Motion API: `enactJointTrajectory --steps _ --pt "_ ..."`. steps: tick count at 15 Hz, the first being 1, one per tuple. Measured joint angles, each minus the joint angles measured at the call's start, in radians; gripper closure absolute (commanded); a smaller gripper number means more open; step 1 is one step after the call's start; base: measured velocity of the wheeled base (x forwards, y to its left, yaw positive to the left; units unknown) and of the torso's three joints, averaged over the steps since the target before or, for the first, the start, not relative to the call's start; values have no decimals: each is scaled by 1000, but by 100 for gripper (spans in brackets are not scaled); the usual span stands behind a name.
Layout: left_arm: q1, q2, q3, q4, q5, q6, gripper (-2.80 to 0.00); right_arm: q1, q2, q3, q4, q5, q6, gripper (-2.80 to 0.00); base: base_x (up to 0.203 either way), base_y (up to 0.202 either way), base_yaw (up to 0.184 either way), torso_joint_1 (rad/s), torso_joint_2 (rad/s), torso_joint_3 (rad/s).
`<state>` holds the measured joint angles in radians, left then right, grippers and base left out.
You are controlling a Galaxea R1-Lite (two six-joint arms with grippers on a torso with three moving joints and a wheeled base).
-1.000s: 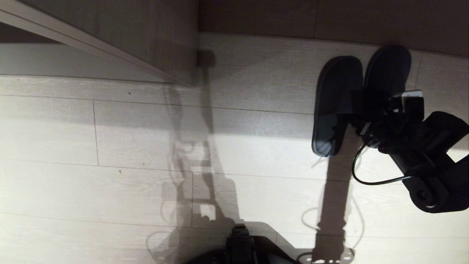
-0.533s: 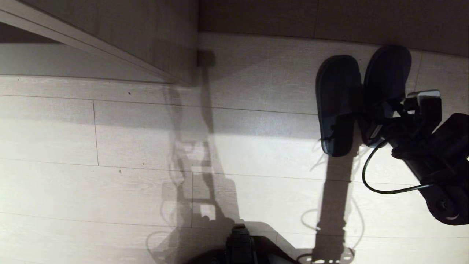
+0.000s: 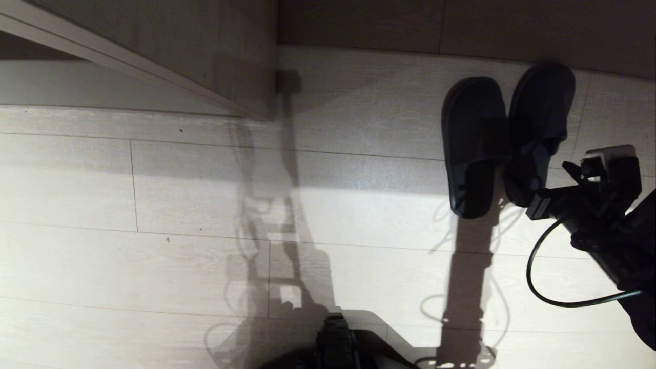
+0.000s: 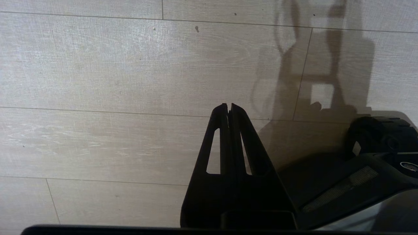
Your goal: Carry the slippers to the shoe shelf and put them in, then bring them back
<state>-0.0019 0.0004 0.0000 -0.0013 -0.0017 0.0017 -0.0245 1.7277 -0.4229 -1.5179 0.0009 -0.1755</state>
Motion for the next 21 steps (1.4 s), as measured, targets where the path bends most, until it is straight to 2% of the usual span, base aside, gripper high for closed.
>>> enactJointTrajectory --steps 4,5,8,10,13,18,21 --pt "0 0 0 0 0 0 0 3 -112 89 -2 49 -4 -280 0 0 0 0 0 0" --pt "1 0 0 0 0 0 0 6 -153 116 -1 65 -2 0 0 0 0 0 0 0" --pt "1 0 0 0 0 0 0 13 -282 180 10 88 34 0 0 0 0 0 0 0" --pt "1 0 0 0 0 0 0 14 -378 209 71 94 47 0 0 0 0 0 0 0" --pt "0 0 0 0 0 1 0 14 -555 232 244 96 52 0 0 0 0 0 0 0" --pt "0 0 0 0 0 0 0 14 -890 232 612 94 54 0 0 0 0 0 0 0" --pt "0 0 0 0 0 0 0 14 -1057 228 761 91 54 0 0 0 0 0 0 0"
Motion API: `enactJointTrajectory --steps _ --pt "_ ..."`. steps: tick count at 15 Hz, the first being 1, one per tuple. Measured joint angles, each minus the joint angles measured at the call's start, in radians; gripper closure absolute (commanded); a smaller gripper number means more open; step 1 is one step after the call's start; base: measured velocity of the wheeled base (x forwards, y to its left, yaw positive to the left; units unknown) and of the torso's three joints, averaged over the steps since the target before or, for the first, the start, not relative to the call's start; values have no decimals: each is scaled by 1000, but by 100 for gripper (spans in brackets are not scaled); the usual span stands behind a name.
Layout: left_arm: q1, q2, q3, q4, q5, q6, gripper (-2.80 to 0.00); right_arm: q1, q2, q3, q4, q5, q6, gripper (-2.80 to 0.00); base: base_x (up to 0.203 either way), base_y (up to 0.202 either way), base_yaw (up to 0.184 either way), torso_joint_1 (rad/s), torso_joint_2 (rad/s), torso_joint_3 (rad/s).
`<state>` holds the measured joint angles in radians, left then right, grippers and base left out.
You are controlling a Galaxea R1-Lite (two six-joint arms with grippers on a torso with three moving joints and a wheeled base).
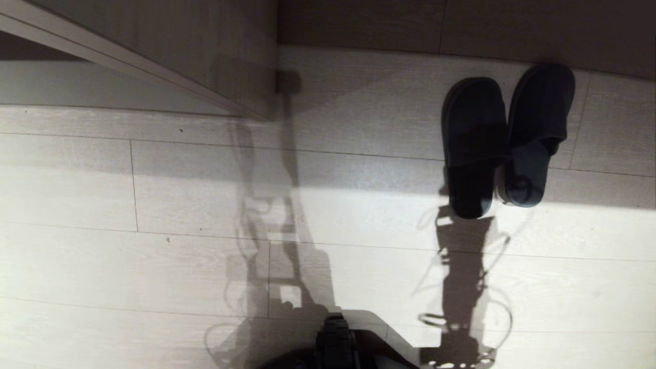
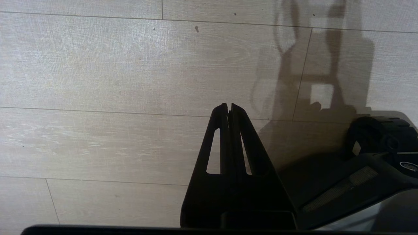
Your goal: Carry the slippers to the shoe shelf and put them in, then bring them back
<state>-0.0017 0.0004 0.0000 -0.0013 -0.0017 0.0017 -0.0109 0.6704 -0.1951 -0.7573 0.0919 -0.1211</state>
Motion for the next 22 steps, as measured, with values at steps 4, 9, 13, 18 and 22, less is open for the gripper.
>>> enactJointTrajectory --steps 4,9,13,18,22 --pt "0 0 0 0 0 -2 0 0 -245 13 239 -29 11 0 0 0 0 0 0 0" --pt "0 0 0 0 0 -2 0 -7 -457 79 397 -67 28 0 0 0 0 0 0 0" --pt "0 0 0 0 0 -2 0 -2 -559 175 433 -73 31 0 0 0 0 0 0 0" --pt "0 0 0 0 0 -2 0 0 -657 195 746 -88 35 0 0 0 0 0 0 0" --pt "0 0 0 0 0 -3 0 0 -671 195 760 -87 39 0 0 0 0 1 1 24"
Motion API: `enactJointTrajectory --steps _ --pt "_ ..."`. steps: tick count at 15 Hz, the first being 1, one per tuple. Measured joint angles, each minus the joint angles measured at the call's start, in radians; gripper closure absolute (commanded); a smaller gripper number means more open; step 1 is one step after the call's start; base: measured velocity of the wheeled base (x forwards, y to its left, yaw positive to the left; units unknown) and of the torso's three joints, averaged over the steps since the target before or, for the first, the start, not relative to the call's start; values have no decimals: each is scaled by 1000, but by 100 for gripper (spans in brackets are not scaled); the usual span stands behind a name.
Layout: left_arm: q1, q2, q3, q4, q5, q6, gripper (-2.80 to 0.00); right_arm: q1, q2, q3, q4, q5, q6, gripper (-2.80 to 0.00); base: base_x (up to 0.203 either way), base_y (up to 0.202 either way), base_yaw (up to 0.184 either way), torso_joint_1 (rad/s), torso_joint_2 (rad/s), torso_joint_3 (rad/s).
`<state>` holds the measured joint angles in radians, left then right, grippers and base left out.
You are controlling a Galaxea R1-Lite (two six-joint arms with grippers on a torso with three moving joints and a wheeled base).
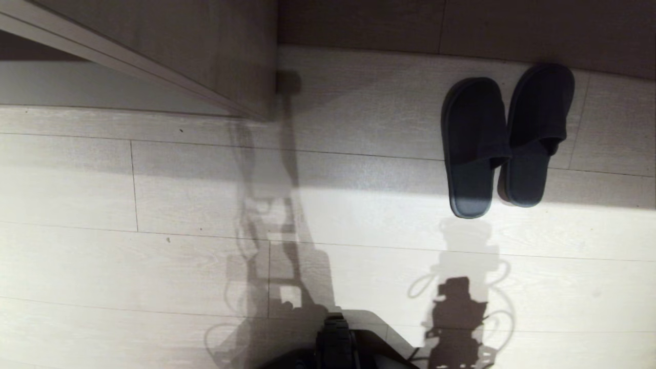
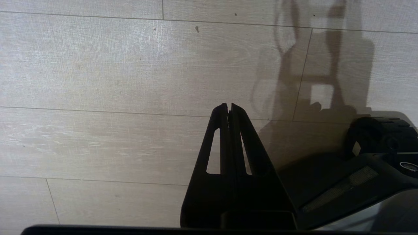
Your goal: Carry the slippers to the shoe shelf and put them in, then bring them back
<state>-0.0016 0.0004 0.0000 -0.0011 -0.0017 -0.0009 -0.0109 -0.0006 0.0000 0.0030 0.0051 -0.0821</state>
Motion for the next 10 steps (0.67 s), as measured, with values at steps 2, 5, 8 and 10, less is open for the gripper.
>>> enactJointTrajectory --steps 2,5,8,10 --pt "0 0 0 0 2 -2 0 0 -2 0 0 0 0 0 0 0 0 1 2 154" --pt "0 0 0 0 2 -3 0 0 -3 0 0 0 2 0 0 0 0 3 2 195" --pt "0 0 0 0 2 -4 0 0 -4 0 0 0 1 0 0 0 0 2 2 200" --pt "0 -1 0 0 2 -4 0 0 -4 0 1 1 1 0 0 0 0 -3 1 206"
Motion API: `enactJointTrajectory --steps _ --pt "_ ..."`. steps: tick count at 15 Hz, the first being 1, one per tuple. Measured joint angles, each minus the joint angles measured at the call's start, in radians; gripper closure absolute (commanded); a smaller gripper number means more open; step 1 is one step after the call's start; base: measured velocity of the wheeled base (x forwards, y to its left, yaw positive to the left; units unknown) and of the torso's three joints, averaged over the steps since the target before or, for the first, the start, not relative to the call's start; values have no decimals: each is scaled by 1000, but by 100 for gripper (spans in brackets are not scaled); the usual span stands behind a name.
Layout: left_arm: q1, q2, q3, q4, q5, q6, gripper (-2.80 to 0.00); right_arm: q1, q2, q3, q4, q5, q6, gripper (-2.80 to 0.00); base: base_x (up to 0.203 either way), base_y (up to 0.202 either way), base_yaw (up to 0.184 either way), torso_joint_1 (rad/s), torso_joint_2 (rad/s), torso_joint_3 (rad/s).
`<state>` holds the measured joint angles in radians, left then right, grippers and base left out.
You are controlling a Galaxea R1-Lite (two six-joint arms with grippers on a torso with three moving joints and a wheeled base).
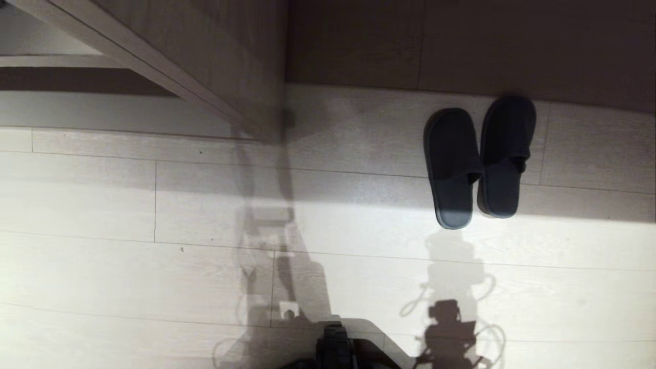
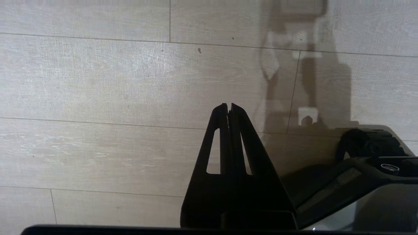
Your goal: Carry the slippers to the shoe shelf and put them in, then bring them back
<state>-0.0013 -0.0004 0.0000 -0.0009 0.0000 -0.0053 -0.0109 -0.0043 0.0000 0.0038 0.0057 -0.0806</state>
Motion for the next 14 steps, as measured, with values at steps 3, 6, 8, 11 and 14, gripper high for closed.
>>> enactJointTrajectory --steps 3,6,8,11,14 --pt "0 -1 0 0 0 0 0 0 0 0 0 0 0 0 0 0 0 -1 3 204" --pt "0 -1 0 0 0 0 0 0 0 0 0 0 0 0 0 0 0 -1 3 202" --pt "-1 -1 0 0 0 -1 0 0 0 0 0 0 0 0 0 0 0 0 4 203" --pt "0 -1 0 0 0 -1 0 0 0 0 0 0 0 0 0 0 0 0 3 202" --pt "0 -1 0 0 0 0 0 0 1 0 0 0 1 0 0 0 0 4 3 198"
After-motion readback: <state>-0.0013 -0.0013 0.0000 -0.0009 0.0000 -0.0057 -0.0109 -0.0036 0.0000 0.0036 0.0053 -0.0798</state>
